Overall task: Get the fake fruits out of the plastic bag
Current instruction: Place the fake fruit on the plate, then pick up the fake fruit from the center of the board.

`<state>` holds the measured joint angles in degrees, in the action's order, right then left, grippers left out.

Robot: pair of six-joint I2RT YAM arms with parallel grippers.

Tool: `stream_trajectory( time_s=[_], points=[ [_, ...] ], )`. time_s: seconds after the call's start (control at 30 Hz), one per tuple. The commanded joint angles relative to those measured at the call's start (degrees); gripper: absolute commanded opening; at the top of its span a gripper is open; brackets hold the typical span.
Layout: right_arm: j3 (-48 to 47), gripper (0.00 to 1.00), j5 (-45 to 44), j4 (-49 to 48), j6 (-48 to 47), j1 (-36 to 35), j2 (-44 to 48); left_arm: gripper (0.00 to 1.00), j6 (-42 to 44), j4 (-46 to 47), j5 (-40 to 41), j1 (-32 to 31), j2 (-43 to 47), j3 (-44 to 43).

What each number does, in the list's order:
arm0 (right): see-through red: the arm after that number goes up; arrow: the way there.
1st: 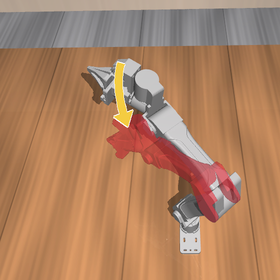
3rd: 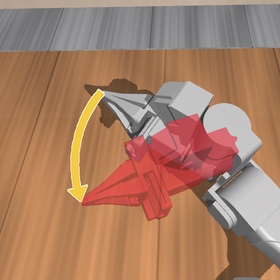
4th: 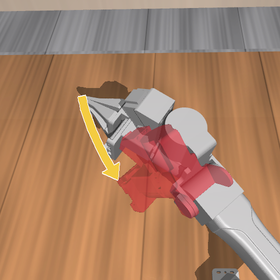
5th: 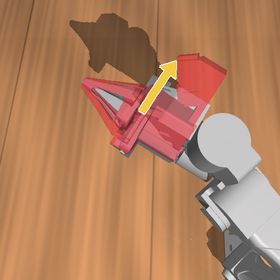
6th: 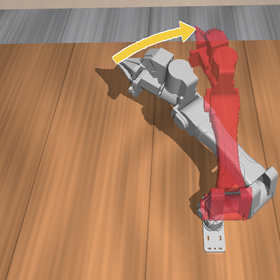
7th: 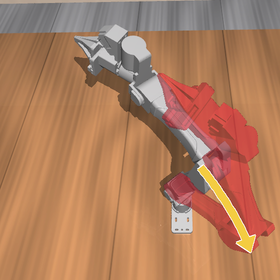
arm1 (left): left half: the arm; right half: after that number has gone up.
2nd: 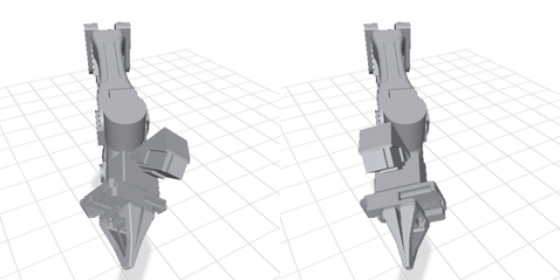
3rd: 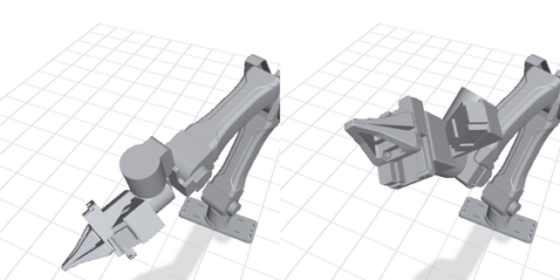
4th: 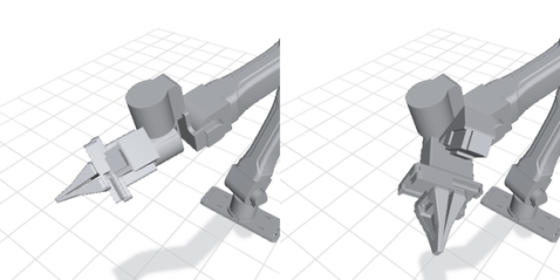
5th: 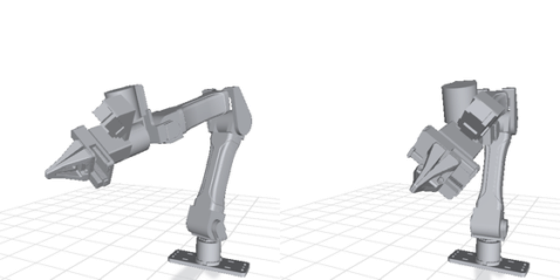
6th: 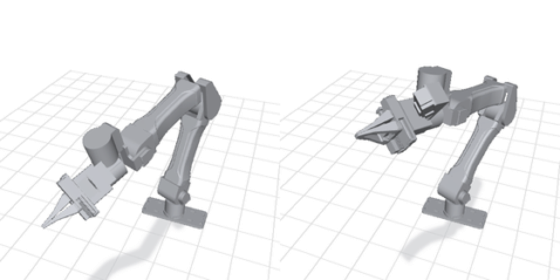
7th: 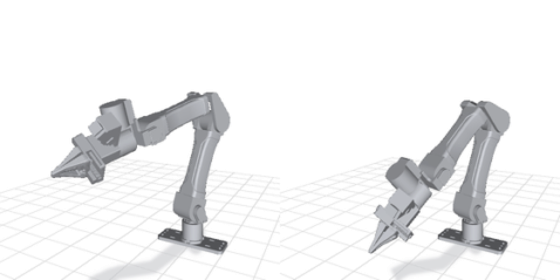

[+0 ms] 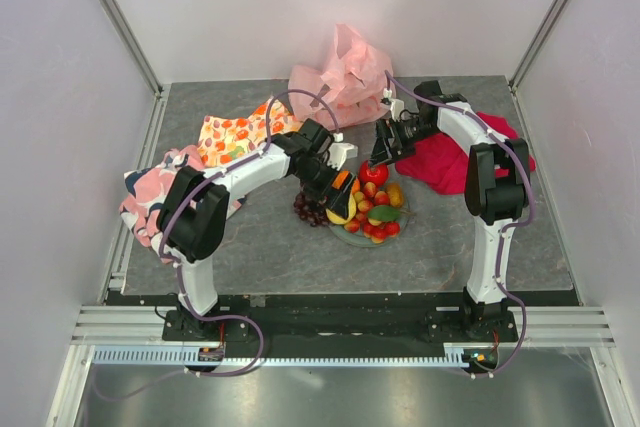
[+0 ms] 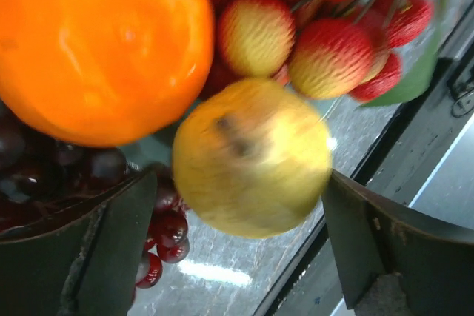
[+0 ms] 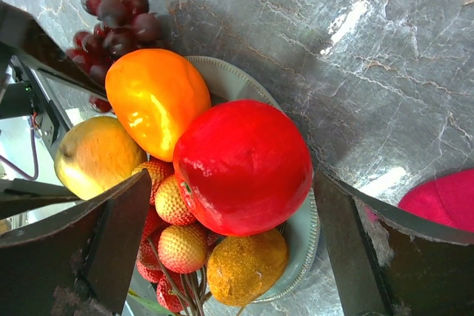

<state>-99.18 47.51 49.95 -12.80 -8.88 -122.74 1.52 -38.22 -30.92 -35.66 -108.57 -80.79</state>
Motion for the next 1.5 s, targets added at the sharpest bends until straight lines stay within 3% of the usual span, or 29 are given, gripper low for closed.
stream_trajectory(
  time_s=[0.0,0.47,0.63,0.8,1.13,1.17,1.27,1.37,1.47],
  points=[
    [-1.5,0.98,0.0,-1.4,0.0,-0.1,1.5,0.99,2.3,-2.6,1.3,-0.2,3.5,1.0],
    [-3.3,0.98,0.0,-0.3,-1.3,0.1,1.8,0.99,6.9,-9.3,-0.6,2.5,7.8,-2.9],
    [-3.3,0.98,-0.3,-0.4,-1.4,0.1,2.4,0.99,5.0,-9.8,6.9,8.5,11.4,-3.4],
    [-3.6,0.98,-0.1,-0.4,-1.4,0.0,2.2,0.99,4.9,-8.8,11.6,9.6,6.6,-5.2],
    [-5.6,0.98,0.5,-0.3,-1.0,0.1,0.7,0.96,2.4,-10.4,9.7,9.6,-5.6,-9.6],
    [-5.6,0.98,0.7,-0.3,-0.9,0.1,0.7,0.92,2.4,-10.4,9.3,9.6,-5.8,-9.6],
    [-5.4,0.98,0.8,-0.4,-0.9,0.0,0.7,0.68,3.1,-10.7,7.7,9.8,-5.8,-9.6],
    [-5.0,0.98,1.0,-0.3,-0.9,-0.1,0.7,0.05,3.7,-11.3,6.5,10.4,-5.2,-8.9],
    [-5.1,0.98,1.0,-0.3,-0.9,0.0,0.7,0.02,4.0,-11.3,5.5,11.4,-3.2,-8.2]
  ],
)
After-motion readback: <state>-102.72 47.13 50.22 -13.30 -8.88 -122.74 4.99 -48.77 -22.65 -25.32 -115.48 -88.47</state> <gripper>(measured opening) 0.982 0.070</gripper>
